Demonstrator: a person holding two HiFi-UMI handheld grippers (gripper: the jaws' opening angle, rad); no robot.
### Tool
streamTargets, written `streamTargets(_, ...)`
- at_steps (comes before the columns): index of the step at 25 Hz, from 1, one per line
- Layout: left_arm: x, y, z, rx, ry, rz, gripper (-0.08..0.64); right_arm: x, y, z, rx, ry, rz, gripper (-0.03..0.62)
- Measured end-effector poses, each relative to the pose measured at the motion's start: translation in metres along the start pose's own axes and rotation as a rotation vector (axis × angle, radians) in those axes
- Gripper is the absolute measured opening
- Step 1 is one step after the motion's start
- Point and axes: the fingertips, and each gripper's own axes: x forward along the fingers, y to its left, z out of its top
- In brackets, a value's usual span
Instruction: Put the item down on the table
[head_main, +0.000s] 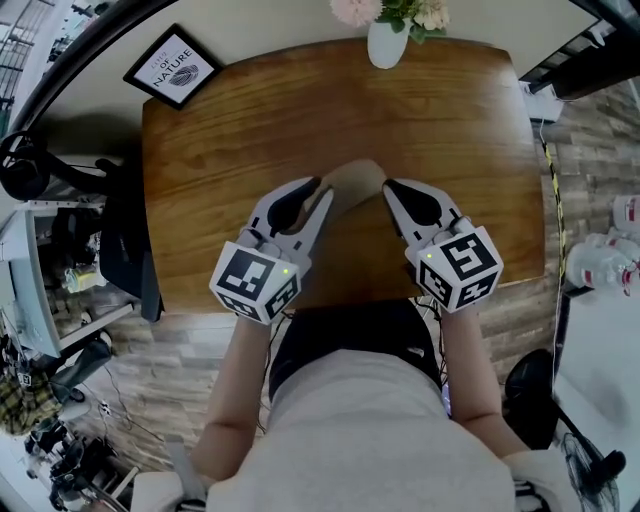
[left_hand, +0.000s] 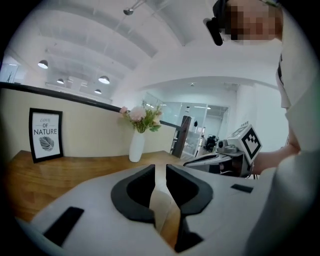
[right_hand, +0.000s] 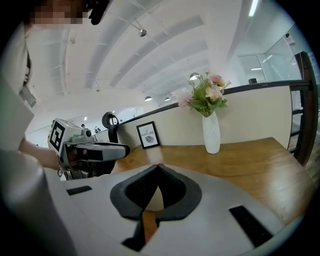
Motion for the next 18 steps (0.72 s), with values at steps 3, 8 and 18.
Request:
streamTargets(3, -0.007, -0.004, 0.012, 0.013, -0.033, -0.009, 0.045, -0.002, 0.009, 0.011, -0.011, -0.028, -0.002, 0.009)
streamTargets(8, -0.013, -0.010, 0.027, 0.006, -0.079, -0.034, 0.014, -0.006, 0.026, 0.026, -0.040, -0.066, 0.012, 0.009)
streamTargets(18, -0.025, -0.034, 0.020, -0.008, -0.063, -0.113, 0.014, -0.015, 0.064, 0.042, -0.104, -0.127, 0.069, 0.009)
